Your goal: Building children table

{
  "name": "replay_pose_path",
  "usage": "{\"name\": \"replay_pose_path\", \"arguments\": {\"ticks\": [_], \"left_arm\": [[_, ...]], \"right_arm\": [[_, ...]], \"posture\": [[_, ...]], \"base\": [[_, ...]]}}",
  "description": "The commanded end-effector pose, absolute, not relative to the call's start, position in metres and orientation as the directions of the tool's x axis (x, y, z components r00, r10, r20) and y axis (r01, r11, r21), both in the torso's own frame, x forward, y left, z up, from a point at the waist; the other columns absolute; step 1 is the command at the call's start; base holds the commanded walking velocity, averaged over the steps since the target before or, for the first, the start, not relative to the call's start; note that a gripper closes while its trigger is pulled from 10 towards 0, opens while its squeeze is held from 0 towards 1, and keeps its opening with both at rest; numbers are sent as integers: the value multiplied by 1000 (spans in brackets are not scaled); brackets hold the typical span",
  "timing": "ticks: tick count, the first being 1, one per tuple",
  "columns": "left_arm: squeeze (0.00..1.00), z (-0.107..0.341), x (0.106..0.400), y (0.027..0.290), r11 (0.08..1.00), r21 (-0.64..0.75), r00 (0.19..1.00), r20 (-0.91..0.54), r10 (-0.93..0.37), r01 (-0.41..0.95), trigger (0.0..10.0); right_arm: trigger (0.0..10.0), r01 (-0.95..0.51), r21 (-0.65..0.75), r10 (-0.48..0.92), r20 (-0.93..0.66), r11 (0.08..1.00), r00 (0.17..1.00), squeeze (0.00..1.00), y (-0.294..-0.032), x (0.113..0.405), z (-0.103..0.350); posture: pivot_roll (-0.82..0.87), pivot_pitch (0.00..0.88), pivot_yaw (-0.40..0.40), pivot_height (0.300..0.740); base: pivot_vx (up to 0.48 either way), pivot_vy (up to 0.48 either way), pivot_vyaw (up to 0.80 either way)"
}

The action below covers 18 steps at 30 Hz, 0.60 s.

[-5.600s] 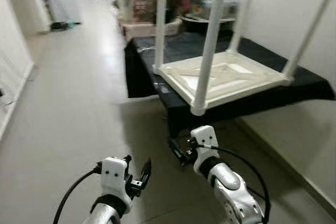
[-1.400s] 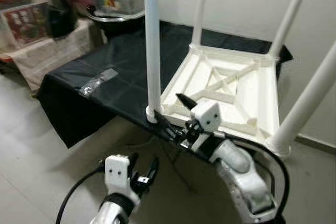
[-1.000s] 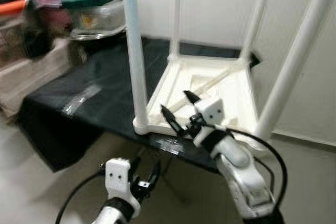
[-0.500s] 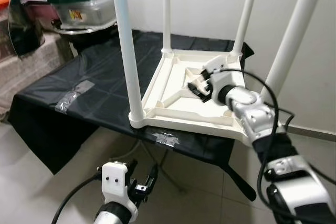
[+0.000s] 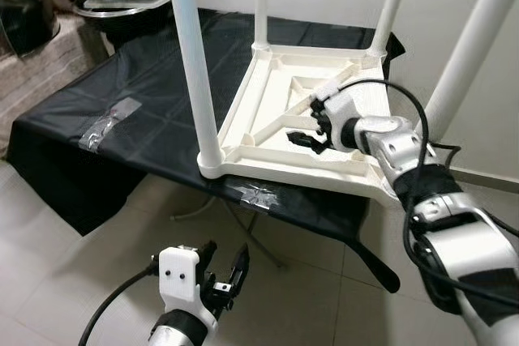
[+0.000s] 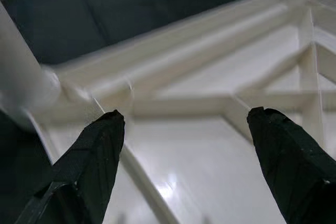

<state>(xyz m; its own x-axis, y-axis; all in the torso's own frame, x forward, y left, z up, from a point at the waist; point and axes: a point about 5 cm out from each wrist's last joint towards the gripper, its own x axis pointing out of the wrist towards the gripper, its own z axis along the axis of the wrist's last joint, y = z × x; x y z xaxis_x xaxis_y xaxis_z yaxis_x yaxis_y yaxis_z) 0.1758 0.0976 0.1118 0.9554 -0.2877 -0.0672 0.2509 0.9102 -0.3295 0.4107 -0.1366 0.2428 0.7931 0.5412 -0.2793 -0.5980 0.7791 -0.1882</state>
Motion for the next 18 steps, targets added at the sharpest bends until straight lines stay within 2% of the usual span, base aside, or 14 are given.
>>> {"name": "replay_pose_path", "arguments": {"ticks": [1, 2, 5, 6, 7, 9, 11, 12, 14, 15, 18], "left_arm": [[0, 112, 174, 96, 910, -333, 954, -78, -288, 247, 10000], [0, 112, 174, 95, 910, -332, 954, -78, -289, 248, 10000], [0, 112, 174, 95, 910, -332, 954, -78, -289, 248, 10000], [0, 112, 175, 96, 910, -332, 953, -79, -291, 250, 10000], [0, 112, 175, 96, 910, -332, 953, -79, -291, 250, 10000], [0, 111, 177, 96, 910, -328, 953, -81, -293, 252, 10000], [0, 111, 177, 96, 910, -328, 953, -81, -293, 252, 10000], [0, 110, 178, 96, 911, -327, 952, -83, -293, 252, 10000], [0, 110, 178, 96, 911, -327, 952, -83, -293, 252, 10000], [0, 110, 178, 96, 911, -326, 952, -84, -293, 252, 10000], [0, 110, 178, 95, 911, -326, 952, -85, -293, 251, 10000]], "right_arm": [[10000, -628, -157, 578, -273, 762, 769, 0, -131, 410, 243], [10000, -684, -151, 626, -300, 714, 719, 0, -124, 408, 242], [10000, -684, -151, 626, -300, 714, 719, 0, -124, 408, 242], [10000, -745, -160, 666, -356, 647, 655, 0, -119, 405, 238], [10000, -745, -160, 666, -356, 647, 655, 0, -119, 405, 238], [10000, -839, -195, 683, -502, 509, 531, 0, -117, 398, 224], [10000, -839, -195, 683, -502, 509, 531, 0, -117, 398, 224], [10000, -871, -190, 683, -555, 453, 476, 0, -118, 394, 218], [10000, -871, -190, 683, -555, 453, 476, 0, -118, 394, 218], [10000, -888, -183, 682, -581, 422, 444, 0, -119, 392, 215], [10000, -898, -174, 685, -593, 405, 424, 0, -119, 391, 213]], "posture": [[41, 138, 0, 740], [41, 138, 0, 740], [41, 138, 0, 740], [37, 131, -3, 740], [37, 131, -3, 740], [32, 121, -2, 740], [32, 121, -2, 740], [31, 115, -1, 740], [31, 115, -1, 740], [31, 115, -1, 740], [30, 111, -1, 740]], "base": [[0, 0, 0], [0, 0, 0], [0, 0, 0], [0, 0, 0], [0, 0, 0], [0, 0, 0], [0, 0, 0], [0, 0, 0], [0, 0, 0], [0, 0, 0], [0, 0, 0]]}}
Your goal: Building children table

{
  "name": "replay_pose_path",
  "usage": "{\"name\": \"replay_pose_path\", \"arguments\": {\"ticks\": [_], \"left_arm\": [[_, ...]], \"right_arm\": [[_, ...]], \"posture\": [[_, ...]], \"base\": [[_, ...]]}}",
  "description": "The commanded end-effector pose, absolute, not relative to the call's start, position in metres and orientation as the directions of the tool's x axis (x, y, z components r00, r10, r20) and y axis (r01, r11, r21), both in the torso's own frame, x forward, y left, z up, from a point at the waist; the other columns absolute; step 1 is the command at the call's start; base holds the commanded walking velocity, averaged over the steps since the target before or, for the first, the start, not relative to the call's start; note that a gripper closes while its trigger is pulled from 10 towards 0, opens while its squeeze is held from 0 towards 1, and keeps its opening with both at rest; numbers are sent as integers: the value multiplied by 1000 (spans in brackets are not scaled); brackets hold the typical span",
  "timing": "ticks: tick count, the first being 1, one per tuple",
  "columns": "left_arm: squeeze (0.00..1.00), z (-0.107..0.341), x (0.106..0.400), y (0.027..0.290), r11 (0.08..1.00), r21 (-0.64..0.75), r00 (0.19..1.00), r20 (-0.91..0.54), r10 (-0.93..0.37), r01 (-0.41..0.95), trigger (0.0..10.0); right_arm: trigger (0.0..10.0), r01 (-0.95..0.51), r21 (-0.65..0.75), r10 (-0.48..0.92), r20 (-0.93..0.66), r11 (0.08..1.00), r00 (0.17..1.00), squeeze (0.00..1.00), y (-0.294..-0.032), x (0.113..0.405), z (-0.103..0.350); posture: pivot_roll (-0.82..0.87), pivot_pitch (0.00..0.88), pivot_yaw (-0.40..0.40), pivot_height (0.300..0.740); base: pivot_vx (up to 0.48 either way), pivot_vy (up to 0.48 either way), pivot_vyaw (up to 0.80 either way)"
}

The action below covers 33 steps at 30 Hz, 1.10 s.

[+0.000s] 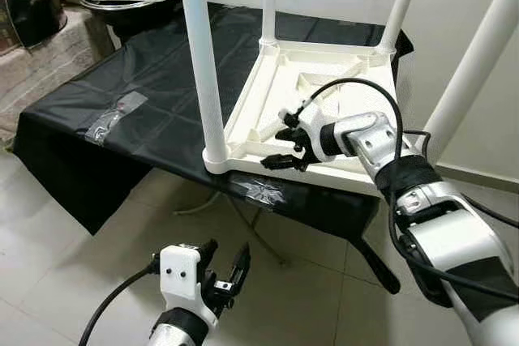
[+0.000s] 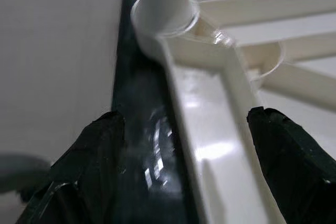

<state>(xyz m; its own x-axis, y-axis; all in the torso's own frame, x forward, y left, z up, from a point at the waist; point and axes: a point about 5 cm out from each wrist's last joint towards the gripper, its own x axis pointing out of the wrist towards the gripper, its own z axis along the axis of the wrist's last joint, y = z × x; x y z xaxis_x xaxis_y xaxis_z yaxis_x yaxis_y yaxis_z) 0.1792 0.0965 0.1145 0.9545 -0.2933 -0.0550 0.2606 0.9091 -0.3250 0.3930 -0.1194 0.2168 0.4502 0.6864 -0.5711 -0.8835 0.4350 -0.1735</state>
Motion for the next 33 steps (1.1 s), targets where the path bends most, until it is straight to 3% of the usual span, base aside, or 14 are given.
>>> {"name": "replay_pose_path", "arguments": {"ticks": [1, 13, 31, 32, 33], "left_arm": [[0, 110, 178, 95, 911, -326, 952, -85, -293, 251, 10000], [0, 111, 179, 93, 909, -333, 952, -85, -295, 252, 10000], [0, 116, 177, 89, 906, -342, 953, -79, -293, 250, 10000], [0, 116, 177, 88, 904, -346, 953, -78, -293, 250, 10000], [0, 116, 177, 88, 904, -346, 953, -78, -293, 250, 10000]], "right_arm": [[10000, -898, -174, 685, -593, 405, 424, 0, -119, 391, 213], [10000, -919, -151, 579, -736, 365, 351, 0, -136, 391, 202], [10000, -935, -206, 456, -829, 290, 324, 0, -143, 391, 198], [235, -934, -242, 429, -838, 264, 338, 0, -142, 392, 200], [235, -934, -242, 429, -838, 264, 338, 0, -142, 392, 200]], "posture": [[30, 111, -1, 740], [11, 154, -8, 740], [3, 180, -24, 740], [0, 182, -29, 740], [0, 182, -29, 740]], "base": [[0, 0, 0], [0, 0, 0], [0, 0, 0], [0, 0, 0], [0, 0, 0]]}}
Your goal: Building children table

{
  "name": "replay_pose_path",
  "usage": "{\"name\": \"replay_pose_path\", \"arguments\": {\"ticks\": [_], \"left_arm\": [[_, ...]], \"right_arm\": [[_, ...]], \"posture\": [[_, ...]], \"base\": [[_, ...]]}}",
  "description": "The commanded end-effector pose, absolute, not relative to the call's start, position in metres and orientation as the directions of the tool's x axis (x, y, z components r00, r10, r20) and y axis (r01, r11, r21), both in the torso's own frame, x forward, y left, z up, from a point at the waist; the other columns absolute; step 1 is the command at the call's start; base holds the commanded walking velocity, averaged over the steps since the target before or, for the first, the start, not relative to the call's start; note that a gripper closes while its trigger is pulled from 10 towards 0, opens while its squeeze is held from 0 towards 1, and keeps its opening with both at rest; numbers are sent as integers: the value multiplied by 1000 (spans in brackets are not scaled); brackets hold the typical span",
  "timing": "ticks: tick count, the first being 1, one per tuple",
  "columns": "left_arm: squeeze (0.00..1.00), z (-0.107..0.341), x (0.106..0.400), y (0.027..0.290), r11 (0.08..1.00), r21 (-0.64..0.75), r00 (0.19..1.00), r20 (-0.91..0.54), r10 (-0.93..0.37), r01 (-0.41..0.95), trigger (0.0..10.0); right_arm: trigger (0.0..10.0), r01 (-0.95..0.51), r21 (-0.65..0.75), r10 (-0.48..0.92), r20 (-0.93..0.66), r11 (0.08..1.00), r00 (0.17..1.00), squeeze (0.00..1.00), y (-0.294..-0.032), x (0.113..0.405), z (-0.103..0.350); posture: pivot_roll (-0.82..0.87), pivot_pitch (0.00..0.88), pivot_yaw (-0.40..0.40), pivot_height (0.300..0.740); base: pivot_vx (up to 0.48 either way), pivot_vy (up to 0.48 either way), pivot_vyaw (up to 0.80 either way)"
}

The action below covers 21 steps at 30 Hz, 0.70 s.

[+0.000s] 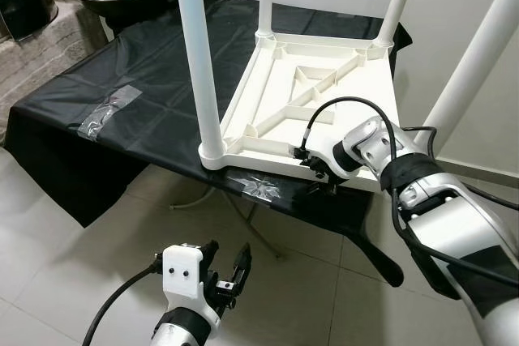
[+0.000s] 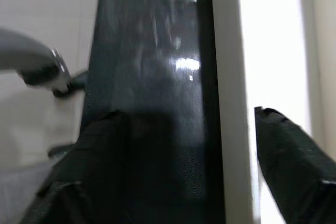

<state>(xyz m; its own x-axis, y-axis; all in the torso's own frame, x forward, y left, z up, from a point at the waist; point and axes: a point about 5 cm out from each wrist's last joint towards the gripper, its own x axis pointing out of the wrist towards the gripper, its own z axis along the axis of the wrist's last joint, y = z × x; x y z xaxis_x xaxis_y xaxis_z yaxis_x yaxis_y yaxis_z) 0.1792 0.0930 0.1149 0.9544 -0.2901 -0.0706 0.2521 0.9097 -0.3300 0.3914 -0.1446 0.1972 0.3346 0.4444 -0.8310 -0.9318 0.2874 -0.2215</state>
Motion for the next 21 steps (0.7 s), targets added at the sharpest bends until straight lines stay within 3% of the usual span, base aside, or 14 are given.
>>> {"name": "replay_pose_path", "arguments": {"ticks": [1, 10, 12, 15, 17, 20, 21], "left_arm": [[0, 116, 177, 88, 904, -347, 953, -78, -293, 249, 10000], [0, 118, 176, 86, 903, -349, 953, -75, -293, 250, 10000], [0, 119, 175, 83, 903, -350, 953, -75, -292, 249, 10000], [0, 119, 175, 83, 903, -351, 954, -76, -292, 248, 10000], [0, 121, 173, 81, 902, -355, 954, -74, -290, 247, 10000], [0, 121, 173, 81, 902, -356, 954, -75, -290, 246, 10000], [0, 121, 172, 80, 902, -356, 954, -76, -290, 245, 10000]], "right_arm": [[235, -934, -254, 420, -841, 251, 342, 0, -141, 393, 201], [0, -932, -304, 379, -853, 197, 358, 0, -136, 395, 206], [0, -935, -330, 355, -865, 132, 355, 0, -129, 396, 210], [0, -936, -336, 347, -869, 107, 351, 0, -127, 396, 211], [0, -938, -345, 316, -889, 15, 332, 0, -125, 395, 212], [0, -936, -350, 306, -894, -26, 326, 0, -124, 395, 213], [0, -932, -354, 290, -902, -77, 319, 0, -124, 394, 213]], "posture": [[0, 182, -29, 740], [-4, 192, -45, 740], [-9, 200, -56, 740], [-9, 200, -56, 740], [-11, 209, -68, 740], [-11, 210, -68, 740], [-12, 212, -72, 740]], "base": [[0, 0, 0], [0, 0, 0], [0, 0, 0], [0, 0, 0], [0, 0, 0], [0, 0, 0], [0, 0, 0]]}}
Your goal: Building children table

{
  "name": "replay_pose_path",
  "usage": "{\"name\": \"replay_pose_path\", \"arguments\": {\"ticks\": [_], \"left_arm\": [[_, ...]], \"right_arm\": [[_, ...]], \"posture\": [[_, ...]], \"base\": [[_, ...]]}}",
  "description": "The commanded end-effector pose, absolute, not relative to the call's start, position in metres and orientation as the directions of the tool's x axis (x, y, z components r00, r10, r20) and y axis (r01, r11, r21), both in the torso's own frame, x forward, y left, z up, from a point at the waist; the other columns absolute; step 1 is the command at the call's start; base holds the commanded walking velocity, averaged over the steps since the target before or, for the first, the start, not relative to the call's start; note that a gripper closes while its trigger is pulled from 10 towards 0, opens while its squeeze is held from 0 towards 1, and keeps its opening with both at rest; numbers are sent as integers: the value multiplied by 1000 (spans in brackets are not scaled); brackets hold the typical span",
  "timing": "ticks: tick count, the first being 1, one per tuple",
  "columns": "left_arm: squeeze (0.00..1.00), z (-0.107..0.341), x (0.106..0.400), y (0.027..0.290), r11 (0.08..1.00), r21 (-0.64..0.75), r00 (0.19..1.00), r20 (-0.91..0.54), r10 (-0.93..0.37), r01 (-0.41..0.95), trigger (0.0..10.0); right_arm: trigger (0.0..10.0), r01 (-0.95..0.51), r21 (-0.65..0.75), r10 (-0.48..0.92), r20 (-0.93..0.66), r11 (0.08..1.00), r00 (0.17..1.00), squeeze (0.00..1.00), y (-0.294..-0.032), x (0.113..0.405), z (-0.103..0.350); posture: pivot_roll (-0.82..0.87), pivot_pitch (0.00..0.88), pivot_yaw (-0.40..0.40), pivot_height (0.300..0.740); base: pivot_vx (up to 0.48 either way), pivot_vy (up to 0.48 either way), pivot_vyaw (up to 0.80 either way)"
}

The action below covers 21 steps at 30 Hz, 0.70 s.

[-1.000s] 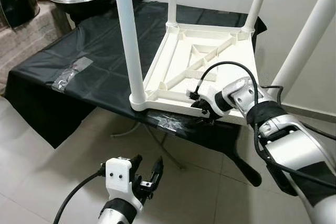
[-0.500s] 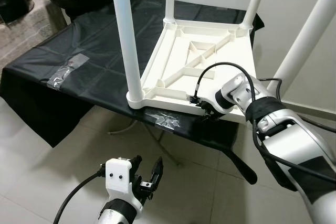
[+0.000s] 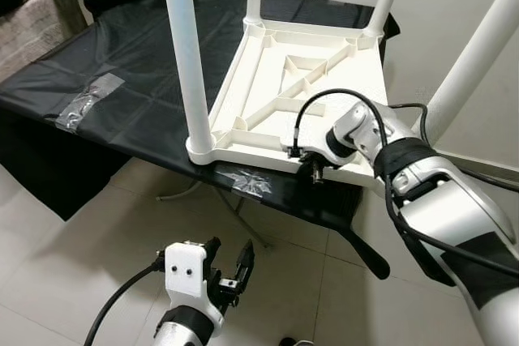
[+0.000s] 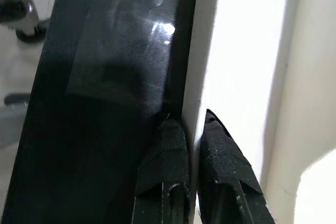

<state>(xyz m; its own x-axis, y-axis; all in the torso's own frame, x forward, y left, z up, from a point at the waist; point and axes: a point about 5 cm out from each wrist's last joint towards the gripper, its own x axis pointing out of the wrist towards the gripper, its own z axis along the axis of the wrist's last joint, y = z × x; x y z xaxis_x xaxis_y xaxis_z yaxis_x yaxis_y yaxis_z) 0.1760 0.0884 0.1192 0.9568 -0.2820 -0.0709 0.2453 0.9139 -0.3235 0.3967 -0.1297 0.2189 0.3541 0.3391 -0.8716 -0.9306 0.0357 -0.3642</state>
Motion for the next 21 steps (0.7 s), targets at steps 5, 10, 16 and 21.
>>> {"name": "replay_pose_path", "arguments": {"ticks": [5, 10, 16, 21], "left_arm": [[0, 121, 172, 79, 902, -356, 954, -79, -289, 244, 10000], [0, 120, 173, 79, 902, -357, 954, -82, -288, 241, 10000], [0, 120, 173, 79, 904, -356, 955, -85, -285, 238, 10000], [0, 119, 173, 79, 904, -355, 955, -86, -284, 237, 10000]], "right_arm": [[0, -919, -365, 272, -908, -147, 317, 0, -124, 394, 214], [0, -844, -475, 247, -874, -249, 419, 0, -119, 398, 219], [0, -680, -608, 176, -784, -410, 596, 0, -118, 406, 227], [0, -636, -628, 158, -756, -449, 635, 0, -120, 408, 230]], "posture": [[-12, 212, -72, 740], [-16, 203, -74, 740], [-11, 193, -77, 740], [-11, 193, -77, 740]], "base": [[0, 0, 0], [0, 0, 0], [0, 0, 0], [0, 0, 0]]}}
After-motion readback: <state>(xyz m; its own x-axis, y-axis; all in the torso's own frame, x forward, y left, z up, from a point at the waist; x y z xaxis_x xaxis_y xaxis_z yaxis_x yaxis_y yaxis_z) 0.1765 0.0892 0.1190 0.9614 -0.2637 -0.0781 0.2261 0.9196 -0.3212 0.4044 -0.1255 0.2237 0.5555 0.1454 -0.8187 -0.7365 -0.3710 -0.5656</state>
